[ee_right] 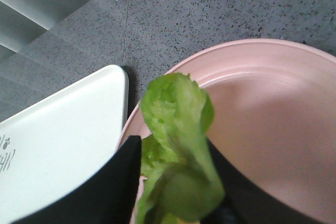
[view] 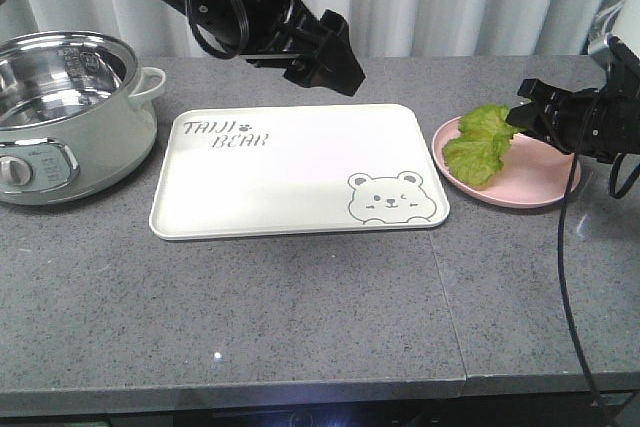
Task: Transfer vegetables to tray and serve
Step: 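Carry the lettuce with the right gripper and release it onto the pink plate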
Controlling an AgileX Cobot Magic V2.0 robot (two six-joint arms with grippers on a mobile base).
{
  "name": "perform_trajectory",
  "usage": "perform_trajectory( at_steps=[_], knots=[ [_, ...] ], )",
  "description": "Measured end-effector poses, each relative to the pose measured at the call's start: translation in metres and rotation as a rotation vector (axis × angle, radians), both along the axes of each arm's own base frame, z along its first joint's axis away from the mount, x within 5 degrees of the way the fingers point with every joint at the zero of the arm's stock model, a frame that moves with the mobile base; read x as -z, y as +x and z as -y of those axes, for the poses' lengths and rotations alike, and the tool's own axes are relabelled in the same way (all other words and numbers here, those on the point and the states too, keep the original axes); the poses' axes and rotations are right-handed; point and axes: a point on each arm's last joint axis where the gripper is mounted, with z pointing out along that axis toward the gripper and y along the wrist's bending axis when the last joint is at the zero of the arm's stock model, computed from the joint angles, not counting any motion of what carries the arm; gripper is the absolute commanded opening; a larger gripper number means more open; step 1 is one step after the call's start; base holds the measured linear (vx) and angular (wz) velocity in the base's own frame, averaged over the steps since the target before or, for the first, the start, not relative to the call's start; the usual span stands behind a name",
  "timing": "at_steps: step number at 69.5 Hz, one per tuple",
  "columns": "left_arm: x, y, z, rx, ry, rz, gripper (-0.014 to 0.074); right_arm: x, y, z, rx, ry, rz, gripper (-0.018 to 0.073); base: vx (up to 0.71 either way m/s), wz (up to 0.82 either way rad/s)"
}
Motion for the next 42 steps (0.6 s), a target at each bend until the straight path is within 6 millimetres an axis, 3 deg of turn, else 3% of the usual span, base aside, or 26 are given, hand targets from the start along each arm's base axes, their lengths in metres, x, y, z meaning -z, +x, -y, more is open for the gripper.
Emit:
perform_trajectory(
  at_steps=[17,32,42],
  knots=[
    [0.0,0.0,0.0,0.0,0.0,0.0,0.0578,0.001,0.0,0.002,0.008,-0.029,-0.001,0.0655,0.0,0.0],
    [0.0,0.0,0.0,-0.001,0.0,0.0,0.0578,-0.002,-0.001,0.004,0.01,-0.067,0.005,0.0673,0.0,0.0],
    [0.0,0.0,0.0,-0.001,0.0,0.0,0.0578,-0.018,-0.006,0.006,0.014,-0.146,0.033,0.067,0.0,0.0]
  ],
)
